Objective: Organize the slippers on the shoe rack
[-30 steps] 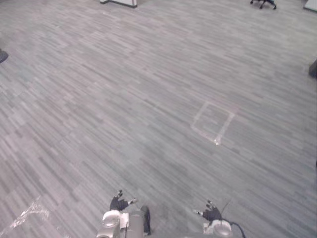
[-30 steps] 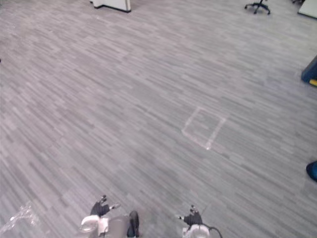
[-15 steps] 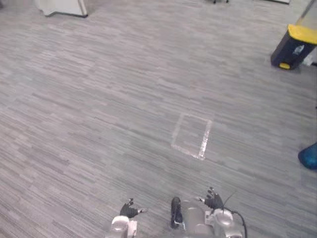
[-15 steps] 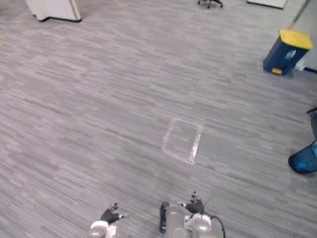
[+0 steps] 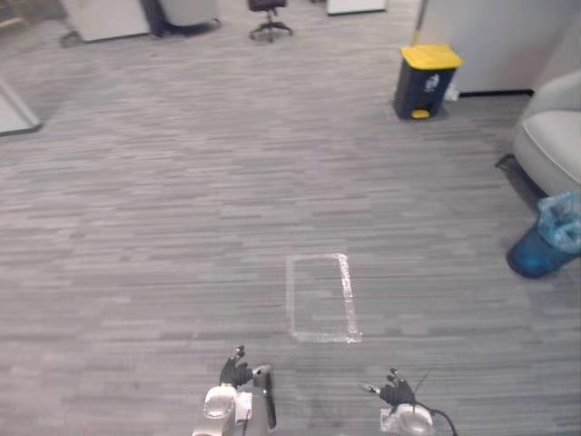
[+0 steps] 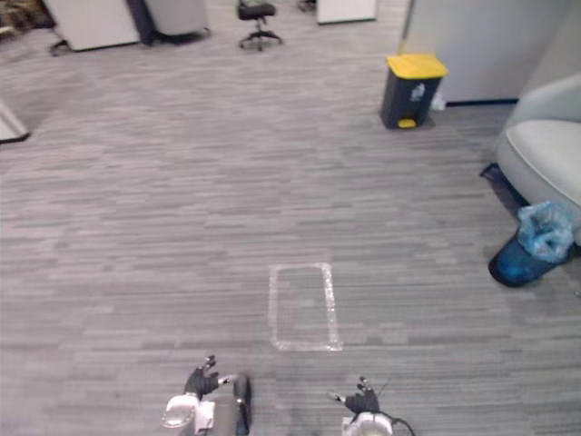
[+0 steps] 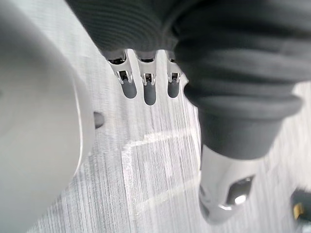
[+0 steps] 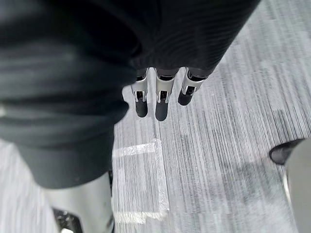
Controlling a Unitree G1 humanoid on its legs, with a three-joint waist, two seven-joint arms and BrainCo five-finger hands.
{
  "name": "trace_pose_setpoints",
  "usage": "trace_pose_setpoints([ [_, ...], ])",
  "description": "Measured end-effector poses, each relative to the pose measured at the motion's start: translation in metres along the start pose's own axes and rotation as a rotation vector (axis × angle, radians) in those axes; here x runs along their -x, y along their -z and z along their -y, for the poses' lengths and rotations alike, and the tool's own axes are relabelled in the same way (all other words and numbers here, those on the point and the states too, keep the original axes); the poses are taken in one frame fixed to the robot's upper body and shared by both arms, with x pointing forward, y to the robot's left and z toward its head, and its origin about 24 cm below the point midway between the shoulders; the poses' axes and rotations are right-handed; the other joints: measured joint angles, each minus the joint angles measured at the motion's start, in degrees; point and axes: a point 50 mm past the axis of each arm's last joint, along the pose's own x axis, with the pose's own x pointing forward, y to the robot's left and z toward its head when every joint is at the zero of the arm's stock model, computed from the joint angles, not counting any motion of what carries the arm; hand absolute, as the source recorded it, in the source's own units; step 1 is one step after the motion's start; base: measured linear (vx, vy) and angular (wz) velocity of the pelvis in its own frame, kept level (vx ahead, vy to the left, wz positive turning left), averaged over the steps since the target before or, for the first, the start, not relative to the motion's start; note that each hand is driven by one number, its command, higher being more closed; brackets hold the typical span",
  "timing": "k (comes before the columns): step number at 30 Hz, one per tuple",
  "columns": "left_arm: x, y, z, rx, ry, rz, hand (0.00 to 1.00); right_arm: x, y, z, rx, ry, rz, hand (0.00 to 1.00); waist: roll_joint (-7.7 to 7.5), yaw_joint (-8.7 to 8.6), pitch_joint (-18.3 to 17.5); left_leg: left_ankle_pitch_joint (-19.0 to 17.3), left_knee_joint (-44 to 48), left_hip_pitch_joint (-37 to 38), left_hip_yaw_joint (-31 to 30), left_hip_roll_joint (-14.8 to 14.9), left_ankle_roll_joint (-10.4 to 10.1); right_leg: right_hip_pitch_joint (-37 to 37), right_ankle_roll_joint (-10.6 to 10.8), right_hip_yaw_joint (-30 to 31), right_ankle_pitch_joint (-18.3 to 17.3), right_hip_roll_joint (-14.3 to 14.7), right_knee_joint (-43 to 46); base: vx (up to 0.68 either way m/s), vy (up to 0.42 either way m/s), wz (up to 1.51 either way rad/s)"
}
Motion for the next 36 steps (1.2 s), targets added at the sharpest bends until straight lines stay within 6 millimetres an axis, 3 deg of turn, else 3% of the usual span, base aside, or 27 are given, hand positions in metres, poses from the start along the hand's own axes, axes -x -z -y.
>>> trace_pose_setpoints([
  [1, 0.000, 0.000, -0.005, -0.007, -0.013, -0.002, 0.00, 0.001, 0.001, -0.002, -0.010, -0.004, -0.003, 0.00, -1.29, 0.02, -0.2, -1.9, 0.6, 1.6, 1.7, -1.0, 0.9, -3.6, 1.0, 0.3, 0.6, -0.9, 9.3, 0.55, 0.296, -0.49],
  [3, -0.002, 0.002, -0.011, -0.027, -0.030, -0.024, 0.00, 0.000, -0.003, -0.005, -0.010, -0.012, 0.010, 0.00, -2.60, -0.13, 1.0, -5.2, 0.0, 7.8, 4.4, -2.3, 2.8, -12.1, 7.2, 0.0, 5.7, -1.9, 31.2, 0.55, 0.295, -0.53],
  [4, -0.002, 0.003, -0.012, -0.034, -0.035, -0.034, 0.00, -0.001, -0.005, -0.005, -0.009, -0.012, 0.018, 0.00, -2.12, -0.32, 1.4, -6.1, -0.3, 10.1, 4.9, -2.3, 3.1, -14.1, 6.9, -1.6, 5.7, -2.2, 35.7, 0.52, 0.276, -0.73],
  [5, -0.001, 0.009, -0.013, -0.049, -0.044, -0.065, 0.00, -0.002, -0.011, -0.003, 0.007, -0.008, 0.047, 0.00, -1.37, -0.44, 2.4, -7.5, -4.3, 18.0, 6.3, -2.0, 3.6, -17.4, 2.3, -6.5, 2.8, -2.3, 41.3, 0.41, 0.211, -0.62],
  [7, 0.001, 0.015, -0.013, -0.052, -0.044, -0.089, 0.00, -0.002, -0.014, -0.002, 0.010, -0.007, 0.066, 0.00, -1.04, -0.78, 2.3, -8.0, -8.7, 23.3, 7.4, -1.5, 3.8, -20.8, 1.0, -10.6, 0.0, -1.1, 40.0, 0.38, 0.142, -0.41],
  [8, 0.001, 0.016, -0.012, -0.053, -0.038, -0.095, 0.00, -0.002, -0.019, -0.004, 0.004, -0.012, 0.086, 0.00, -1.07, -1.80, 2.3, -8.7, -10.5, 25.8, 7.7, -1.0, 3.5, -24.3, 1.1, -14.7, -1.2, -0.4, 34.6, 0.31, 0.058, -0.10],
  [10, 0.000, 0.015, -0.010, -0.050, -0.033, -0.098, 0.00, -0.003, -0.023, -0.004, 0.001, -0.013, 0.098, 0.00, -1.01, -2.18, 2.4, -9.3, -12.0, 27.6, 8.3, -0.6, 3.2, -26.9, 1.0, -18.3, -1.2, -0.5, 28.5, 0.34, 0.012, -0.09],
  [12, 0.000, 0.015, -0.006, -0.047, -0.023, -0.099, 0.00, -0.005, -0.028, -0.003, -0.007, -0.006, 0.110, 0.00, -0.41, -2.28, 2.7, -10.5, -13.9, 30.3, 9.9, 0.4, 2.1, -29.5, 0.2, -25.4, 2.2, -0.3, 15.5, 0.49, -0.013, -0.21],
  [14, 0.001, 0.017, -0.006, -0.057, -0.016, -0.101, 0.00, -0.005, -0.028, -0.005, -0.013, -0.008, 0.109, 0.00, -0.91, -2.31, 2.6, -11.4, -14.5, 31.7, 10.4, 0.1, 0.6, -29.6, -1.5, -28.6, 9.1, 0.0, 5.9, 0.44, -0.069, -0.11],
  [15, 0.001, 0.017, -0.003, -0.058, -0.006, -0.103, 0.00, -0.005, -0.031, -0.004, -0.018, -0.004, 0.118, 0.00, -0.49, -2.67, 2.7, -12.4, -13.9, 33.9, 10.3, 0.6, -0.3, -28.8, -5.5, -28.5, 13.4, 0.3, 7.1, 0.52, -0.121, -0.06],
  [16, 0.001, 0.016, 0.005, -0.037, 0.015, -0.100, 0.00, -0.006, -0.032, -0.001, -0.013, 0.002, 0.124, 0.00, 0.93, -2.66, 3.1, -12.3, -10.0, 33.8, 10.3, 1.8, -0.4, -27.4, -5.7, -29.0, 10.9, 0.6, 7.9, 0.51, -0.145, -0.04],
  [17, 0.001, 0.015, 0.008, -0.023, 0.020, -0.098, 0.00, -0.006, -0.033, 0.000, -0.011, 0.004, 0.128, 0.00, 1.23, -2.83, 3.2, -12.3, -6.1, 32.8, 10.3, 2.3, -0.4, -26.4, -5.8, -29.1, 9.8, 0.7, 8.1, 0.47, -0.187, 0.00],
  [18, 0.000, 0.012, 0.012, 0.006, 0.022, -0.085, 0.00, -0.005, -0.035, 0.004, -0.008, 0.010, 0.140, 0.00, 2.16, -3.32, 3.4, -12.4, 5.7, 28.7, 10.0, 4.3, -0.8, -23.9, -5.9, -29.1, 8.4, 1.7, 7.3, 0.44, -0.221, -0.06],
  [19, 0.001, 0.009, 0.015, 0.045, 0.017, -0.075, 0.00, -0.006, -0.036, 0.007, 0.005, 0.009, 0.145, 0.00, 3.52, -3.49, 3.4, -9.4, 19.4, 23.8, 8.7, 7.3, -3.2, -21.0, -6.3, -28.5, 7.4, 3.7, 5.5, 0.55, -0.220, -0.22],
  [20, 0.001, 0.009, 0.016, 0.065, 0.012, -0.072, 0.00, -0.006, -0.037, 0.007, 0.012, 0.007, 0.147, 0.00, 3.65, -3.19, 3.6, -7.6, 26.2, 21.1, 8.1, 9.1, -4.2, -19.3, -6.8, -27.7, 7.0, 4.8, 4.6, 0.54, -0.143, -0.79],
  [21, 0.002, 0.008, 0.016, 0.079, 0.008, -0.060, 0.00, -0.005, -0.037, 0.005, 0.016, 0.000, 0.148, 0.00, 4.13, -2.30, 3.5, -8.2, 34.8, 18.1, 8.2, 11.2, -4.7, -16.6, -7.3, -25.0, 6.1, 6.9, 3.5, 0.46, -0.072, -1.18],
  [23, 0.002, 0.007, 0.015, 0.089, 0.002, -0.049, 0.00, -0.004, -0.036, -0.002, 0.027, -0.021, 0.149, 0.00, 3.68, -1.79, 3.6, -10.4, 37.1, 15.3, 9.2, 11.9, -3.9, -12.6, -7.3, -20.4, 5.6, 8.1, 1.2, 0.43, -0.024, -1.41],
  [26, 0.002, 0.006, 0.016, 0.096, 0.001, -0.044, 0.00, -0.005, -0.032, -0.003, 0.027, -0.022, 0.124, 0.00, 2.90, -1.52, 3.1, -13.2, 24.2, 11.9, 9.9, 9.9, -2.1, -9.4, -6.1, -11.9, 5.0, 7.9, -1.6, 0.37, 0.061, -1.41],
  [29, 0.002, 0.004, 0.018, 0.104, 0.000, -0.038, 0.00, -0.004, -0.031, -0.004, 0.026, -0.019, 0.119, 0.00, 2.44, -0.94, 3.0, -13.0, 7.5, 10.1, 0.4, 5.4, -2.7, -6.8, -3.8, -4.6, 3.8, 7.0, -2.3, 0.44, 0.207, -1.33],
  [30, 0.002, 0.004, 0.019, 0.108, 0.003, -0.037, 0.00, -0.004, -0.028, -0.003, 0.028, -0.016, 0.110, 0.00, 2.11, -0.96, 2.7, -11.4, 1.5, 10.0, -4.7, 3.2, -2.2, -6.3, -2.5, -2.7, 3.0, 6.2, -2.3, 0.38, 0.271, -1.07],
  [32, 0.003, 0.005, 0.024, 0.089, 0.024, -0.040, 0.00, -0.003, -0.021, 0.004, 0.041, -0.003, 0.094, 0.00, 3.29, -0.96, 1.8, -2.1, -6.2, 10.0, -9.7, 2.6, -1.6, -6.0, 0.6, 0.1, 1.1, 6.5, -1.8, 0.38, 0.345, -0.98],
  [33, 0.002, 0.005, 0.022, 0.085, 0.020, -0.046, 0.00, -0.004, -0.019, 0.004, 0.047, -0.003, 0.077, 0.00, 2.95, -0.50, 1.6, -1.6, -4.5, 10.4, -7.6, 2.7, -3.9, -5.7, 2.1, 1.9, -0.1, 6.0, -0.8, 0.25, 0.287, -1.01],
  [34, 0.002, 0.006, 0.015, 0.083, -0.001, -0.048, 0.00, -0.003, -0.015, 0.001, 0.047, -0.011, 0.062, 0.00, 1.47, -0.17, 0.8, -1.8, -4.9, 11.5, -5.3, 2.2, -3.5, -6.2, 3.5, 2.5, 0.2, 4.6, 0.1, 0.26, 0.307, -1.06],
  [35, 0.002, 0.009, 0.009, 0.076, -0.016, -0.053, 0.00, -0.001, -0.012, -0.003, 0.046, -0.024, 0.055, 0.00, 1.17, 0.45, 0.5, -2.4, -6.2, 12.8, -3.3, 1.8, -2.8, -6.5, 4.2, 2.4, 0.6, 3.6, 0.4, 0.24, 0.272, -1.05],
  [36, 0.003, 0.012, 0.002, 0.066, -0.032, -0.062, 0.00, 0.001, -0.007, -0.009, 0.036, -0.038, 0.039, 0.00, -0.71, 0.43, -0.6, -2.6, -7.6, 14.2, -0.9, 0.8, -2.4, -6.8, 4.2, 2.8, 0.7, 2.1, 0.1, 0.25, 0.323, -1.07],
])
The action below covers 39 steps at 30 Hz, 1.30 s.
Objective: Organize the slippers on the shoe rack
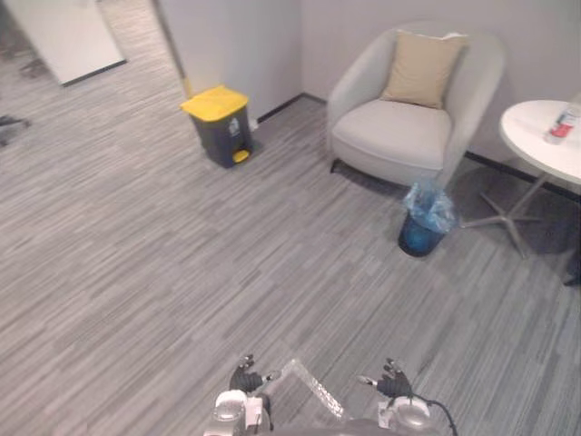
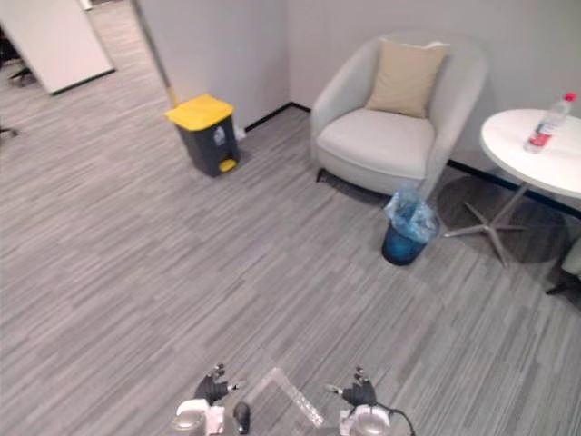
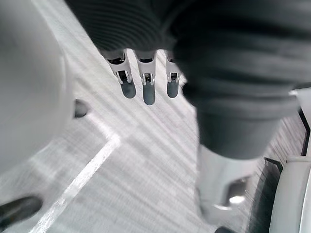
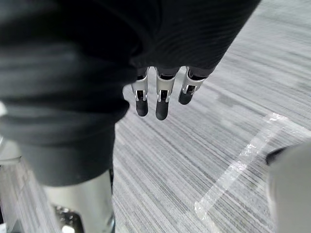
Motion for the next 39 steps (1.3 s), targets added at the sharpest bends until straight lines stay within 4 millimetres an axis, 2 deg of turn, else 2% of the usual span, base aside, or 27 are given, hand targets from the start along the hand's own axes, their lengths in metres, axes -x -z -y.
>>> trace_pose_setpoints([
  [1, 0.000, 0.002, -0.003, -0.008, -0.005, -0.007, 0.00, 0.001, 0.002, -0.002, -0.003, -0.007, -0.009, 0.00, -0.65, 0.04, -0.4, -0.8, -0.4, 1.2, 2.4, -0.5, 1.3, -0.1, 0.2, 0.7, 0.4, -0.7, -0.4, 0.12, 0.196, -0.86],
  [2, 0.000, 0.002, -0.003, -0.011, -0.005, -0.011, 0.00, 0.001, 0.002, -0.003, -0.003, -0.008, -0.010, 0.00, -0.80, 0.08, -0.4, -1.0, -0.5, 1.7, 3.2, -0.6, 1.6, -0.3, 0.3, 1.0, 0.5, -0.7, -0.2, 0.11, 0.206, -0.93],
  [3, 0.000, 0.004, -0.004, -0.021, -0.002, -0.016, 0.00, 0.001, 0.002, -0.002, -0.002, -0.007, -0.009, 0.00, -0.71, 0.00, -0.4, -1.4, -1.1, 3.1, 5.5, -0.8, 2.1, -1.5, 0.6, 1.4, 0.9, -1.0, 1.4, 0.03, 0.100, -0.82],
  [5, 0.000, 0.005, -0.003, -0.026, 0.000, -0.025, 0.00, -0.001, 0.000, -0.001, 0.002, -0.004, -0.004, 0.00, 0.10, 0.08, -0.1, -1.4, -3.1, 5.1, 8.7, 0.0, 2.2, -3.8, 1.3, -1.5, 2.1, -1.0, 4.2, -0.01, 0.081, -0.97],
  [6, 0.000, 0.007, -0.003, -0.052, 0.005, -0.031, 0.00, -0.002, 0.001, 0.002, 0.010, 0.000, -0.016, 0.00, 0.86, 0.06, 0.1, -1.4, -4.6, 6.2, 10.9, 0.7, 2.3, -5.5, 1.4, -6.5, 3.0, -1.3, 4.9, -0.05, 0.054, -0.95],
  [7, 0.000, 0.007, -0.003, -0.071, 0.011, -0.036, 0.00, -0.002, 0.002, 0.005, 0.018, 0.007, -0.023, 0.00, 0.87, -0.04, 0.1, -1.4, -5.2, 6.5, 12.2, 1.0, 2.2, -5.9, 0.7, -12.1, 3.5, -2.0, 4.2, -0.06, 0.021, -0.83],
  [10, -0.001, 0.007, -0.001, -0.113, 0.026, -0.042, 0.00, -0.002, 0.004, 0.009, 0.023, 0.016, -0.028, 0.00, 1.20, -0.48, 0.1, -0.2, -7.4, 6.9, 14.5, 1.0, 1.5, -5.4, -1.2, -21.4, 4.5, -2.7, -1.8, -0.03, -0.035, -0.57],
  [11, -0.001, 0.006, -0.001, -0.125, 0.030, -0.041, 0.00, -0.002, 0.003, 0.010, 0.024, 0.018, -0.025, 0.00, 1.28, -0.50, 0.2, 0.1, -7.8, 6.9, 14.5, 1.0, 1.5, -5.1, -1.7, -22.4, 4.8, -2.6, -3.2, -0.03, -0.071, -0.27],
  [14, -0.001, 0.006, 0.007, -0.146, 0.061, -0.040, 0.00, -0.005, -0.003, 0.017, 0.023, 0.035, -0.005, 0.00, 2.98, -1.53, 1.1, 0.7, -8.3, 7.5, 13.5, 1.0, 1.4, -3.6, -2.3, -22.7, 5.4, -1.9, -5.0, -0.02, -0.053, 0.02],
  [16, -0.001, 0.006, 0.009, -0.161, 0.074, -0.038, 0.00, -0.005, -0.001, 0.019, 0.022, 0.042, -0.015, 0.00, 2.83, -1.97, 1.5, 0.0, -5.2, 7.6, 12.8, 1.8, 0.6, -0.8, -2.3, -23.0, 6.1, -1.6, -7.2, 0.01, -0.049, 0.14],
  [19, -0.002, 0.001, 0.007, -0.149, 0.064, -0.015, 0.00, -0.004, 0.003, 0.019, 0.021, 0.042, -0.033, 0.00, 2.65, -0.68, 1.6, -3.8, 9.1, 3.4, 13.0, 5.2, -0.9, 1.3, -2.9, -20.4, 6.4, -0.5, -9.5, -0.04, -0.048, -0.39],
  [22, -0.002, -0.002, 0.004, -0.122, 0.048, -0.005, 0.00, -0.004, 0.002, 0.018, 0.013, 0.039, -0.030, 0.00, 2.85, 0.11, 2.0, -4.0, 19.0, -0.3, 12.1, 7.8, -0.6, 0.7, -3.2, -15.6, 6.4, 0.6, -9.4, -0.02, 0.002, -0.78],
  [24, -0.002, -0.001, 0.005, -0.125, 0.051, -0.006, 0.00, -0.004, 0.001, 0.018, 0.010, 0.042, -0.027, 0.00, 2.97, 0.10, 2.0, -6.7, 15.3, 0.4, 7.5, 6.0, 1.2, 0.4, -3.2, -12.9, 6.6, 1.0, -9.4, 0.04, 0.079, -0.74],
  [25, -0.002, -0.001, 0.007, -0.131, 0.058, -0.006, 0.00, -0.004, 0.001, 0.020, 0.002, 0.048, -0.028, 0.00, 3.32, 0.13, 2.0, -6.4, 7.9, 1.6, 3.9, 4.5, 1.4, -0.4, -2.8, -11.5, 7.0, 1.4, -9.4, 0.06, 0.136, -0.74],
  [26, -0.002, -0.001, 0.010, -0.146, 0.071, -0.004, 0.00, -0.005, 0.001, 0.024, -0.005, 0.063, -0.028, 0.00, 4.48, 0.24, 1.9, -4.9, 1.9, 3.0, 1.1, 4.3, 0.3, -1.5, -2.1, -10.3, 7.3, 2.8, -9.2, 0.06, 0.149, -0.69],
  [30, -0.003, -0.002, 0.006, -0.176, 0.065, -0.007, 0.00, -0.004, 0.004, 0.020, -0.035, 0.064, -0.039, 0.00, 2.60, 0.40, 1.6, -4.2, -0.9, 5.1, 4.6, 3.1, 0.6, -1.3, -1.8, -8.9, 8.7, 1.4, -10.4, 0.12, 0.090, -0.36],
  [34, -0.001, 0.004, 0.009, -0.237, 0.094, -0.021, 0.00, -0.001, 0.012, 0.026, -0.055, 0.085, -0.063, 0.00, 3.24, 0.15, -0.1, -4.0, -4.4, 7.3, 4.7, 1.1, 0.9, -0.6, -1.0, -9.9, 8.1, -0.2, -11.6, 0.13, 0.081, -0.01],
  [39, -0.001, 0.006, 0.005, -0.251, 0.089, -0.033, 0.00, -0.001, 0.015, 0.028, -0.072, 0.091, -0.080, 0.00, 3.20, 0.12, -0.3, -4.0, -4.4, 8.9, 3.0, 0.7, 0.9, 2.6, -0.9, -12.2, 8.0, -0.4, -13.4, 0.14, 0.000, 0.13],
])
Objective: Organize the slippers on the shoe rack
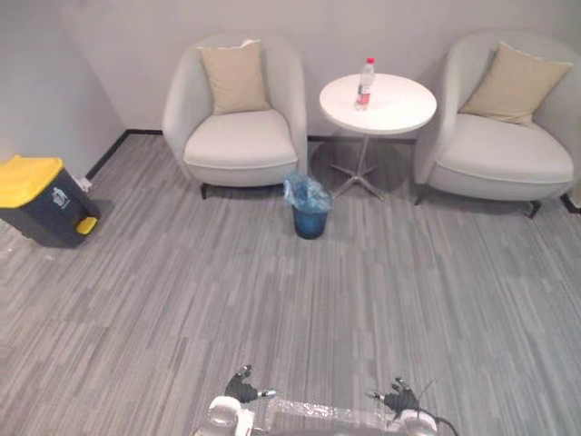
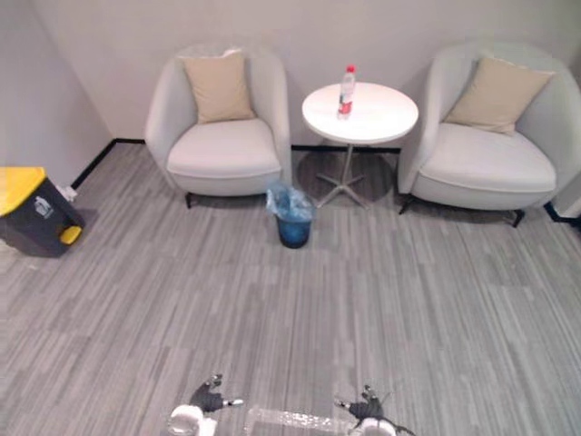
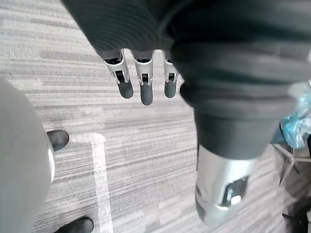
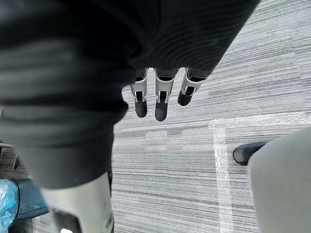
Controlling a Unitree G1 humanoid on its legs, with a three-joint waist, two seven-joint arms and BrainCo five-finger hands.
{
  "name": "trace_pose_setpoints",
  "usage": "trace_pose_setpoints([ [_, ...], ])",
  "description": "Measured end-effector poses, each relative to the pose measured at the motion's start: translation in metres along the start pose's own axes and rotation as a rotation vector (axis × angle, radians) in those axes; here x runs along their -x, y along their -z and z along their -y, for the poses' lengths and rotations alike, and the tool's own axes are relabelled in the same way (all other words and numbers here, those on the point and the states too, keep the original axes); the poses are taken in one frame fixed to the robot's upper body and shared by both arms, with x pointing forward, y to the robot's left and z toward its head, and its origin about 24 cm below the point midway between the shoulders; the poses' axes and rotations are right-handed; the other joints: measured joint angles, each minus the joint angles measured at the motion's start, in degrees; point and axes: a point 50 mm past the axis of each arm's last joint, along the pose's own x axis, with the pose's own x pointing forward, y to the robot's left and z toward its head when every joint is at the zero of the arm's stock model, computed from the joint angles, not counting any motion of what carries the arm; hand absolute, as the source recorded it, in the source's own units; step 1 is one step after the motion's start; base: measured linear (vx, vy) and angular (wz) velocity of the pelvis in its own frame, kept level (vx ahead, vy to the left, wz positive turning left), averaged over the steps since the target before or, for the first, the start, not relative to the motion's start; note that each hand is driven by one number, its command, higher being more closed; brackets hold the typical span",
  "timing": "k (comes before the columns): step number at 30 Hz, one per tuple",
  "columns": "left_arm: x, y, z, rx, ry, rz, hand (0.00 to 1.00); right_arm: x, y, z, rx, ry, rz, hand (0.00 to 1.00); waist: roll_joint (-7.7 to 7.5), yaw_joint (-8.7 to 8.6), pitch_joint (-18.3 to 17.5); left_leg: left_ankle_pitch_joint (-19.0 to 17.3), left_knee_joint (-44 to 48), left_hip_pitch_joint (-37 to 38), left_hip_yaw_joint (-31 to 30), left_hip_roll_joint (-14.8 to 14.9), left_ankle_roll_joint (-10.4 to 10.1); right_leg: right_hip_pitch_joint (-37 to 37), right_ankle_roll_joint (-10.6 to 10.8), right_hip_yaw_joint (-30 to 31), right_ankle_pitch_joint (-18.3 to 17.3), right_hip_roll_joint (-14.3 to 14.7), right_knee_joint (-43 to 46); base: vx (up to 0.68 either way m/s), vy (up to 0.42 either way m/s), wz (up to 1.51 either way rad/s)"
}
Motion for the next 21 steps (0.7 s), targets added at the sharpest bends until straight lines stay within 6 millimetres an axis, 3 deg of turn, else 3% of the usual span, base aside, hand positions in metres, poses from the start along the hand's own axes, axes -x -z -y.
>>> trace_pose_setpoints([
  [21, 0.002, 0.010, -0.011, 0.071, -0.044, -0.038, 0.00, 0.005, 0.024, 0.020, -0.104, 0.081, -0.096, 0.00, -1.74, 0.23, -1.4, 0.0, -0.3, 1.7, -2.7, -0.9, 0.0, 2.5, -0.2, -1.9, 1.1, -1.0, -1.9, -0.01, -0.015, 0.00],
])
